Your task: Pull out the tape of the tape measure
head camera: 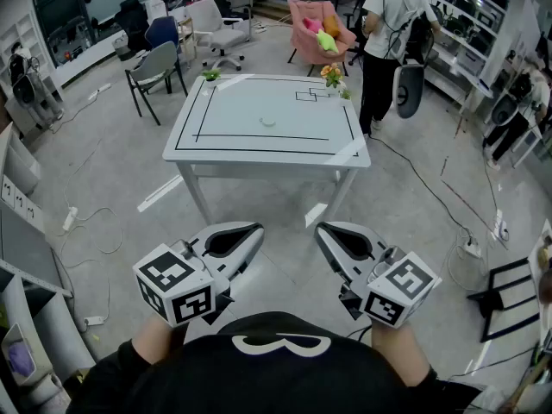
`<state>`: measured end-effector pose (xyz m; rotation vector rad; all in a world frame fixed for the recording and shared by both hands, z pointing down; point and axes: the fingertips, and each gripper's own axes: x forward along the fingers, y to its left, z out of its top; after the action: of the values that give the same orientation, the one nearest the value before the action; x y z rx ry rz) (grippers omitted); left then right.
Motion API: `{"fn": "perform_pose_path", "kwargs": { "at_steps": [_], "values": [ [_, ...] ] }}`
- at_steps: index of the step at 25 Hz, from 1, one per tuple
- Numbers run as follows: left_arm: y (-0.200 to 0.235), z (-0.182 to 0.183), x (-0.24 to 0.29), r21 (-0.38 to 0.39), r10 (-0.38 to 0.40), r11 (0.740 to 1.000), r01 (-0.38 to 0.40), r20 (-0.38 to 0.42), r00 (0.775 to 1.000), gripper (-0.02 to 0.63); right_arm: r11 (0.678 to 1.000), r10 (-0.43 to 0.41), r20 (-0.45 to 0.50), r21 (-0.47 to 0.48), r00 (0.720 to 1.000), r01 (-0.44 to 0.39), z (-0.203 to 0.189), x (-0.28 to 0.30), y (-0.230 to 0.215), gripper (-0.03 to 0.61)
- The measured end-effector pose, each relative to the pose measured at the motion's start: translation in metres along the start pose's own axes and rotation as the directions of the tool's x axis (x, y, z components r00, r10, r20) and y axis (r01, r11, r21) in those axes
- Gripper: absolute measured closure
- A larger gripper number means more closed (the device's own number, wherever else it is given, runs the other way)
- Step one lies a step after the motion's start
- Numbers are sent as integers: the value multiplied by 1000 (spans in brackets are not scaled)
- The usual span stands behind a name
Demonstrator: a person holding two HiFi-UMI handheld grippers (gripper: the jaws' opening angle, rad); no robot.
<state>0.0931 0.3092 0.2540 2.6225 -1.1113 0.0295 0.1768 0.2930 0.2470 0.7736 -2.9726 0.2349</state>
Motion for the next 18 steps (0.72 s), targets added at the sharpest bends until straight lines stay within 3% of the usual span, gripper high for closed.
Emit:
{"fn": "perform_pose_path", "kwargs": {
  "at_steps": [11,18],
  "values": [
    [14,-12,28,7,41,999,-41,-3,999,607,999,35,-20,-16,999,-35,-15,5,-28,575],
    [19,-6,49,10,26,1000,-26,2,1000,606,999,20,-17,-27,1000,-21,-12,1,-49,575]
  ]
}}
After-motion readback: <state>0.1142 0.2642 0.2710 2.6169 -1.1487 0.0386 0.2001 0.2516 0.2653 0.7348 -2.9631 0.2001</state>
